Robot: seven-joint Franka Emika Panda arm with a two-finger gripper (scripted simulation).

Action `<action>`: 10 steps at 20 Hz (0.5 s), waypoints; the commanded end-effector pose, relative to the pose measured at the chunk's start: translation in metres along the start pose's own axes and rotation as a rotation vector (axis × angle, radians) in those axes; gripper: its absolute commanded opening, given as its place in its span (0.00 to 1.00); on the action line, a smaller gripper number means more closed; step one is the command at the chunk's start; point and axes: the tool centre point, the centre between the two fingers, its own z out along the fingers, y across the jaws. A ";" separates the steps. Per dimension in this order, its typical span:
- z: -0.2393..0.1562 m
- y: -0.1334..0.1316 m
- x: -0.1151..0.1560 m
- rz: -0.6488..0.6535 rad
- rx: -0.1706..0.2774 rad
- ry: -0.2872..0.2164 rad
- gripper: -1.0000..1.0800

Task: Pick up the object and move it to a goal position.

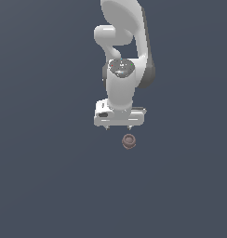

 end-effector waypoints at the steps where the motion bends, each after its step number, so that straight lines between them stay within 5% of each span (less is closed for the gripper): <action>1: 0.000 0.000 0.000 0.000 0.000 0.000 0.96; 10: 0.015 -0.009 -0.012 0.003 -0.001 -0.057 0.96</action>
